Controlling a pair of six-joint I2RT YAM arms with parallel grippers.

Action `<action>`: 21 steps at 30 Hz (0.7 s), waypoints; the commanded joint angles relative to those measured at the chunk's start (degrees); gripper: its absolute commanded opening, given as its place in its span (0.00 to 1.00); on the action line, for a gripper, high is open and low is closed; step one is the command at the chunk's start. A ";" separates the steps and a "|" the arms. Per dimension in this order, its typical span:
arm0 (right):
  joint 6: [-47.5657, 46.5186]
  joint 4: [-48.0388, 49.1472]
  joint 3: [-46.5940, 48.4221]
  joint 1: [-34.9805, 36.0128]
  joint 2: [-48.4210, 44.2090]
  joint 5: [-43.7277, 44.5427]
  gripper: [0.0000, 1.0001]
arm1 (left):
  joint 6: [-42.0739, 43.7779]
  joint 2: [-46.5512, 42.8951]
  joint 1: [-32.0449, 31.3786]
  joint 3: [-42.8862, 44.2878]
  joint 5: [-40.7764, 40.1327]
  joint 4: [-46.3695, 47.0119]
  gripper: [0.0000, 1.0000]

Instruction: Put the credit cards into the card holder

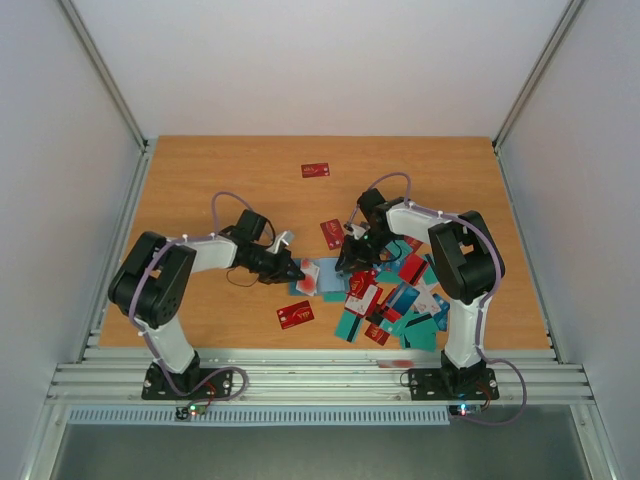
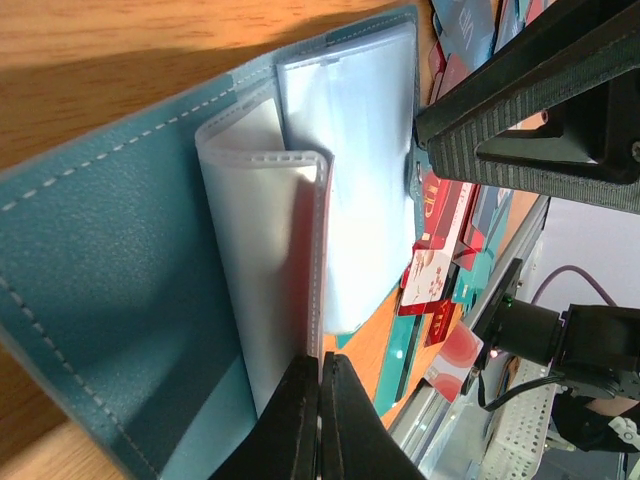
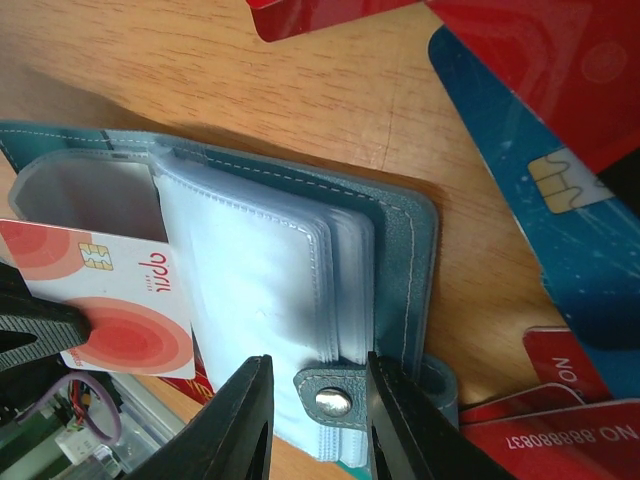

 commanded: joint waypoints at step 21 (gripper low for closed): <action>-0.29 1.14 -1.23 -0.08 1.91 -1.35 0.27 | -1.57 3.25 -0.77 2.43 -0.43 4.19 0.00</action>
